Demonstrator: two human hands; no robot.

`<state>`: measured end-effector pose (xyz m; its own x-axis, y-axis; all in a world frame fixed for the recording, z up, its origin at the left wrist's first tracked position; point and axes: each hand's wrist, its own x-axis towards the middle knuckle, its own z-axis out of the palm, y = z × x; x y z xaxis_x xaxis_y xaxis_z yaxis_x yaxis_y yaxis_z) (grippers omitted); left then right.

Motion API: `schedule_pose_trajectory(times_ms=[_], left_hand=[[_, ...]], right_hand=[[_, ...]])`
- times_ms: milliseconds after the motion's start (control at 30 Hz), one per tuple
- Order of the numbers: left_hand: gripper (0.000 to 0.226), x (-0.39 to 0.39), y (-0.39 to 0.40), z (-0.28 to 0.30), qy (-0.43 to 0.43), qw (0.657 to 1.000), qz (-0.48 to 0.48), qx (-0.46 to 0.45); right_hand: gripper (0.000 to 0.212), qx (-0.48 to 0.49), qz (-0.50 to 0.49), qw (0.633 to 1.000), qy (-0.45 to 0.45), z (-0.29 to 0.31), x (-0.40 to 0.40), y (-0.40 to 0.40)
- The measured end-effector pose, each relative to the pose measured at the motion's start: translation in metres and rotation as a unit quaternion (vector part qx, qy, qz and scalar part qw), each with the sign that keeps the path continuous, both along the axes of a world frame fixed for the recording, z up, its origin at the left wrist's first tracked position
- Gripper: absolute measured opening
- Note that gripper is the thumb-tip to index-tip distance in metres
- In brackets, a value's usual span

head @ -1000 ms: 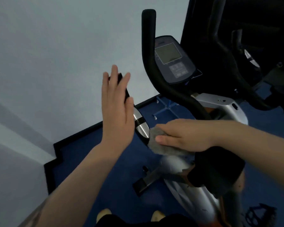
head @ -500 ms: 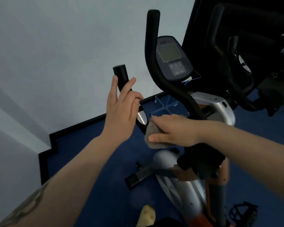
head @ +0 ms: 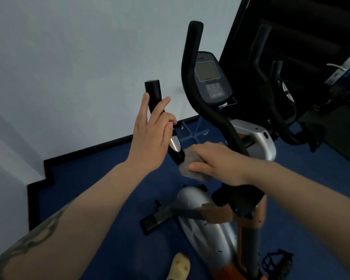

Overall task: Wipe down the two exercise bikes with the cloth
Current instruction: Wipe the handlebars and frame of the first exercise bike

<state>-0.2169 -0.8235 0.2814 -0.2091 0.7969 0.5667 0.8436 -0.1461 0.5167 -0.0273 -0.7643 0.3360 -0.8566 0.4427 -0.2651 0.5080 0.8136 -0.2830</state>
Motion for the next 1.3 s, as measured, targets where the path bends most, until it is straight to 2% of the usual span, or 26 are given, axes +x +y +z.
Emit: schedule_pose_trajectory(times_ms=[100,267,333,400,500,633,767,900,1067,1200,1267,1300], left_hand=[[0.038,0.0,-0.002,0.0,-0.005,1.0,-0.009,-0.012],[0.036,0.006,-0.002,0.002,-0.03,1.0,-0.005,-0.004],[0.038,0.005,-0.002,0.002,-0.021,1.0,-0.005,0.001],[0.039,0.004,-0.002,0.002,-0.018,1.0,0.0,-0.005],[0.035,0.006,-0.001,0.0,-0.021,1.0,0.013,-0.002],[0.029,0.007,0.001,-0.005,-0.047,0.999,0.014,0.011],[0.031,0.006,-0.002,-0.003,-0.025,0.999,0.022,-0.004],[0.03,0.014,-0.004,0.0,-0.042,0.998,0.045,0.002],[0.038,0.014,-0.006,0.004,0.001,0.998,0.064,-0.011],[0.039,0.016,-0.007,0.004,0.012,0.997,0.079,-0.02],[0.039,0.016,-0.008,0.005,0.013,0.996,0.084,-0.031],[0.039,0.015,-0.008,0.006,0.022,0.995,0.086,-0.036]], right_hand=[[0.027,-0.042,0.016,0.998,-0.043,0.014,0.011,0.014],[0.03,-0.003,0.013,1.0,-0.01,-0.005,-0.014,-0.002],[0.029,-0.042,0.034,0.999,0.0,0.0,-0.004,0.007],[0.031,-0.081,0.058,0.994,-0.033,0.015,0.012,0.028],[0.029,-0.062,0.073,0.993,-0.075,0.022,0.019,0.043],[0.022,-0.079,0.104,0.991,-0.04,-0.001,-0.006,0.026],[0.034,-0.036,0.139,0.988,-0.052,0.006,0.013,0.047],[0.034,0.016,0.161,0.985,-0.067,0.002,0.012,0.048],[0.05,-0.105,0.084,0.991,-0.015,-0.01,-0.025,0.024],[0.036,-0.059,0.133,0.989,0.013,-0.017,-0.006,0.031],[0.039,-0.073,0.148,0.986,-0.019,-0.013,-0.013,0.035],[0.048,-0.093,0.145,0.984,-0.038,-0.011,-0.02,0.036]])
